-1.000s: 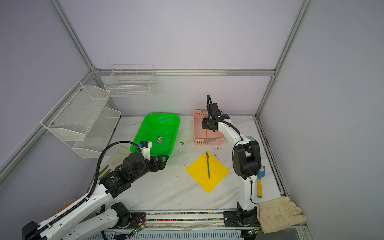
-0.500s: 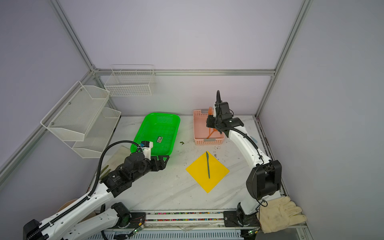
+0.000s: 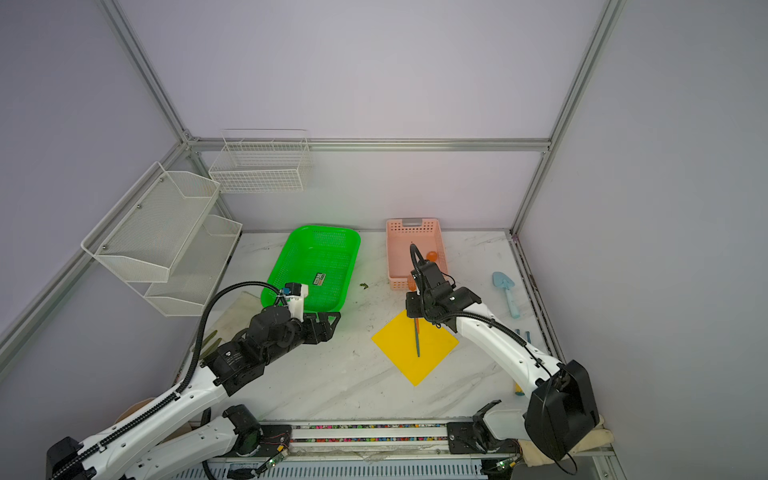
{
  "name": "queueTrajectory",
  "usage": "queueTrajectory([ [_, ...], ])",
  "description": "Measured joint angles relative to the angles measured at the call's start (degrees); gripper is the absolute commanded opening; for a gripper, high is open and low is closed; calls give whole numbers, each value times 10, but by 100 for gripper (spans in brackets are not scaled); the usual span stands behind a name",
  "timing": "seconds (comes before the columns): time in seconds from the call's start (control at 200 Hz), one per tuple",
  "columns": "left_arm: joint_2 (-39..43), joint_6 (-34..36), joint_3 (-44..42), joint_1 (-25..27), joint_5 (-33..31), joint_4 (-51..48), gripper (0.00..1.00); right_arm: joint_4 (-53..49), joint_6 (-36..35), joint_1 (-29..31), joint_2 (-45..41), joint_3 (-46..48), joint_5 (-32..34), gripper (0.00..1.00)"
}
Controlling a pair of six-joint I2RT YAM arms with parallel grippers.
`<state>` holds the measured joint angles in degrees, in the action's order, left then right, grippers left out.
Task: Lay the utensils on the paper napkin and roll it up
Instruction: 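Lift the orange fork out of the pink basket toward the yellow napkin, then lower the orange fork beside the teal knife and open the right gripper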
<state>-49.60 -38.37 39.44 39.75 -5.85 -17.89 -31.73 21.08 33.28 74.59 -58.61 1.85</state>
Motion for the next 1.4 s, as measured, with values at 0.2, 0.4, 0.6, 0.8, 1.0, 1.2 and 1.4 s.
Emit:
queueTrajectory([
  [0.2,0,0,0,13,-5,5,87,16,52,51,9,75,17,7],
  [0.4,-1,0,0,23,-11,6,86,40,87,76,47,87,40,8],
  [0.6,-2,-1,0,28,-21,7,86,63,101,80,105,86,73,8],
  [0.8,-2,-2,-10,28,-26,7,86,74,102,83,136,82,92,7],
  [1.0,-2,-2,-10,28,-28,9,86,86,101,83,157,59,103,7],
  [1.2,-2,-2,-10,28,-32,9,86,96,99,83,173,56,106,7],
  [1.4,-2,-1,-10,28,-34,9,87,102,93,83,194,56,108,6],
])
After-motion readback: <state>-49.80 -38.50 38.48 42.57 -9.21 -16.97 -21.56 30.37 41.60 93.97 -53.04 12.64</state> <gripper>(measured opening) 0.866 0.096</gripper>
